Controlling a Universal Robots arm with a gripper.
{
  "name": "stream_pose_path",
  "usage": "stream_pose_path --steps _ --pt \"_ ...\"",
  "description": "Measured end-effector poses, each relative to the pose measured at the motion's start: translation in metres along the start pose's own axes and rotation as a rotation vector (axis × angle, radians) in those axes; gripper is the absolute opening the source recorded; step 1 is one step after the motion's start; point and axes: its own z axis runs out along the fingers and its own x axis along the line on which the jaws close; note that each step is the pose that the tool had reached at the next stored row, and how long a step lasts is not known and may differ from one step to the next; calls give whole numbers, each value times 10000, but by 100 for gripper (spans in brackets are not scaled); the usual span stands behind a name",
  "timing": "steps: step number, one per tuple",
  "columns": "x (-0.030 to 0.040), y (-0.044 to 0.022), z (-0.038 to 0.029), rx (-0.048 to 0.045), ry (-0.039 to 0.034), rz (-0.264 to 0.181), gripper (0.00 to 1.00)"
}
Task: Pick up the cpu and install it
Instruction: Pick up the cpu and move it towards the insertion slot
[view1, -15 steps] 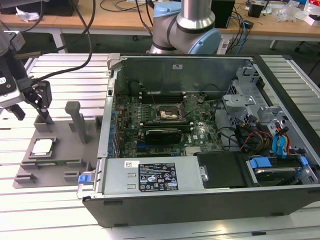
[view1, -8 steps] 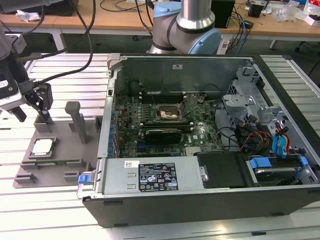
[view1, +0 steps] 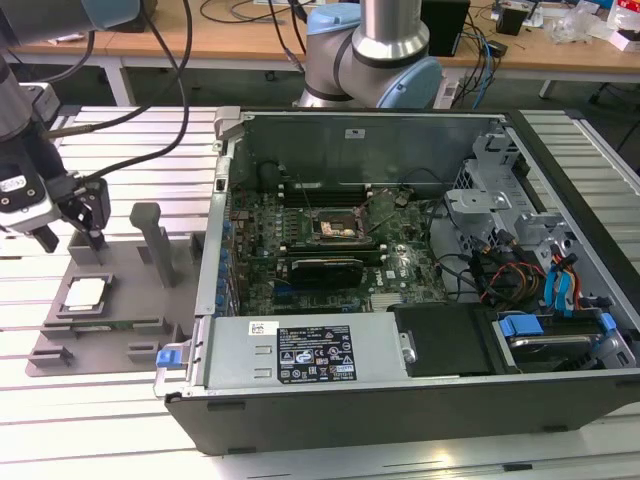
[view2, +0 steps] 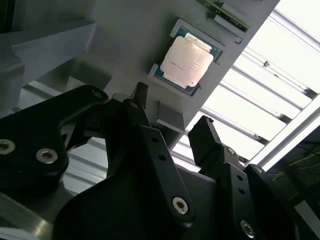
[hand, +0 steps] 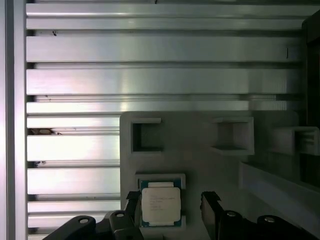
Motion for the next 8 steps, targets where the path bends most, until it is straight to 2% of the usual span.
stream_pose_path --steps 8 --pt "2 0 58 0 0 0 60"
